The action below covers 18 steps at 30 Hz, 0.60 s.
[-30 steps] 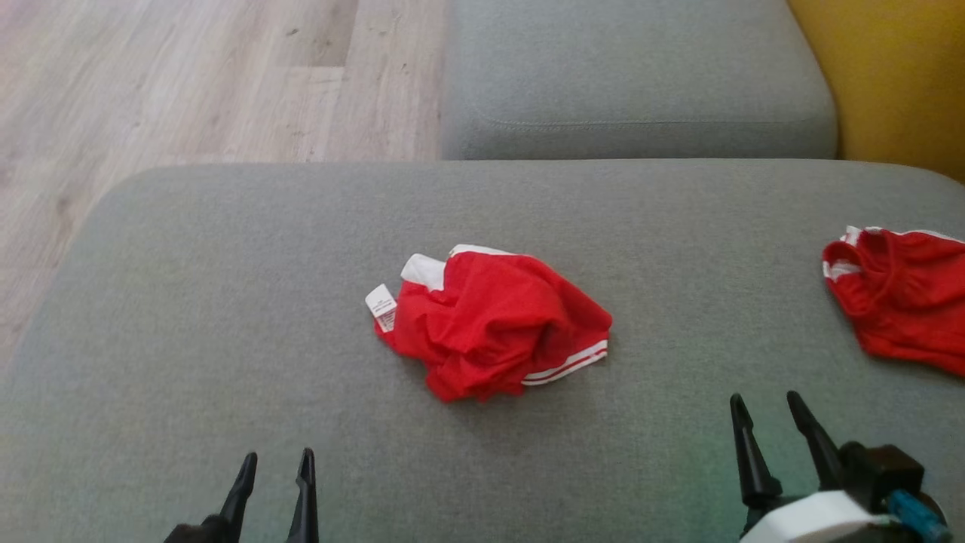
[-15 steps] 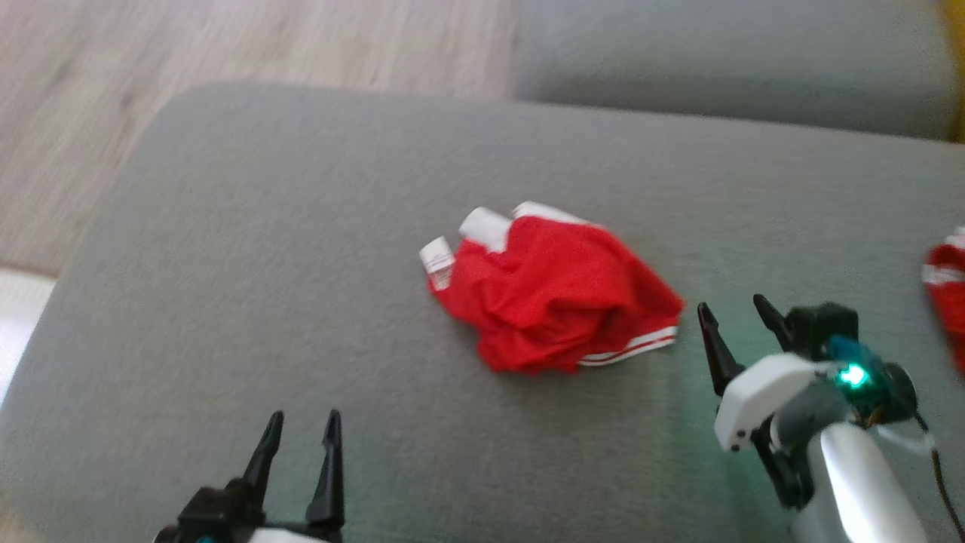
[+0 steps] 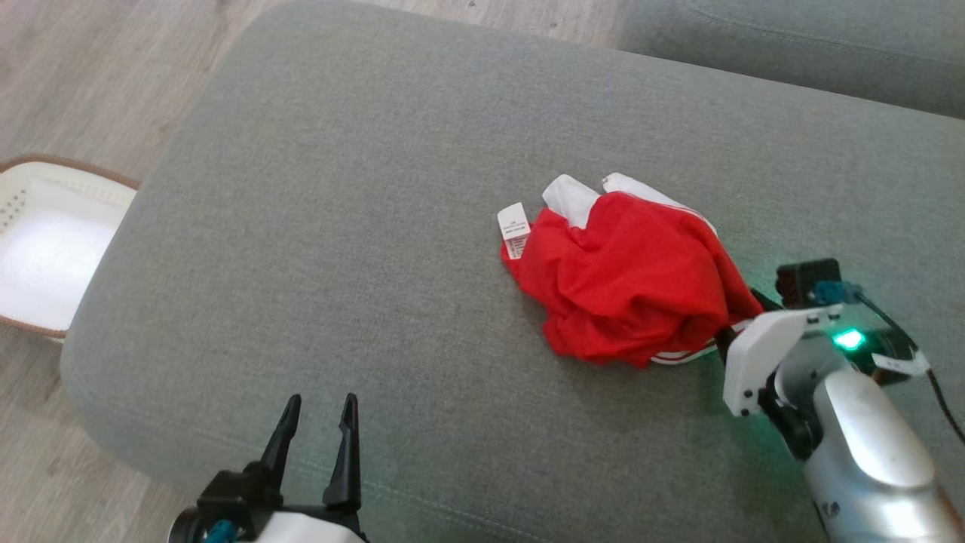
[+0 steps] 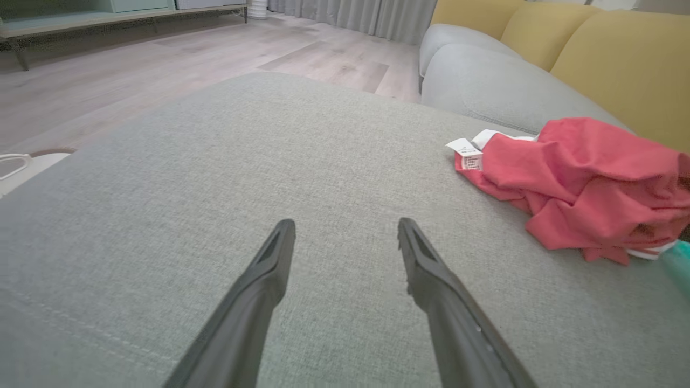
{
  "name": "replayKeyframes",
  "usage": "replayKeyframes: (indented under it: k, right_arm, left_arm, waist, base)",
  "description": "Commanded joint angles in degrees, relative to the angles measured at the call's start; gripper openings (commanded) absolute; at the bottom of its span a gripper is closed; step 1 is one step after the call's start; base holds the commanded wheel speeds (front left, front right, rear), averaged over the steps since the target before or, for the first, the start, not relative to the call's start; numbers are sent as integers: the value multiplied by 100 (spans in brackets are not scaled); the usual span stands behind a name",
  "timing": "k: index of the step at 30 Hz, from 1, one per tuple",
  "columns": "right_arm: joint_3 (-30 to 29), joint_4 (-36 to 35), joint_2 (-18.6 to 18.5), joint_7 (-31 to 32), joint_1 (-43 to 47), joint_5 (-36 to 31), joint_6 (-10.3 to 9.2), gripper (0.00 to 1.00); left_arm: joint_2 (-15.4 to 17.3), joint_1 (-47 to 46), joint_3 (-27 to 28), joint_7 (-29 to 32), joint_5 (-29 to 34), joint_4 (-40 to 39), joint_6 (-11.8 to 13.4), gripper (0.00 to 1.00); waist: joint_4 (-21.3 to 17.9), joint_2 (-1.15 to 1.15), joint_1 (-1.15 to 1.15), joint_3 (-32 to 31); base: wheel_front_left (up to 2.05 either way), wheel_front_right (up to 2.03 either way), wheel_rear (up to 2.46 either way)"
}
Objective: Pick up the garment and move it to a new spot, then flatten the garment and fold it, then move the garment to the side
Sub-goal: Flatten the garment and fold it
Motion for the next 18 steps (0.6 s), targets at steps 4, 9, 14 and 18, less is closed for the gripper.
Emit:
replayKeyframes:
  k: [4, 9, 14, 18]
  right_arm:
    - [458, -61, -158, -320, -325, 206, 37, 0]
    - [690, -291, -291, -701, -578, 250, 37, 0]
    - [828, -1116, -469, -716, -822, 255, 37, 0]
    - [705, -1755, -697, -434, -932, 207, 37, 0]
  left_arm:
    - [20, -227, 241, -68, 90, -73, -34, 100]
    - [1, -151, 249, -73, 138, -69, -34, 100]
    - [34, -20, 235, -74, 145, -67, -21, 100]
    - [70, 55, 216, -63, 130, -77, -14, 100]
  waist:
    - [-62, 0, 0, -70]
    - [-242, 0, 0, -265]
    - [-446, 0, 0, -574]
    - [-501, 0, 0, -759]
  base:
    - [0, 0, 0]
    - [0, 0, 0]
    - [0, 0, 0]
    - [0, 0, 0]
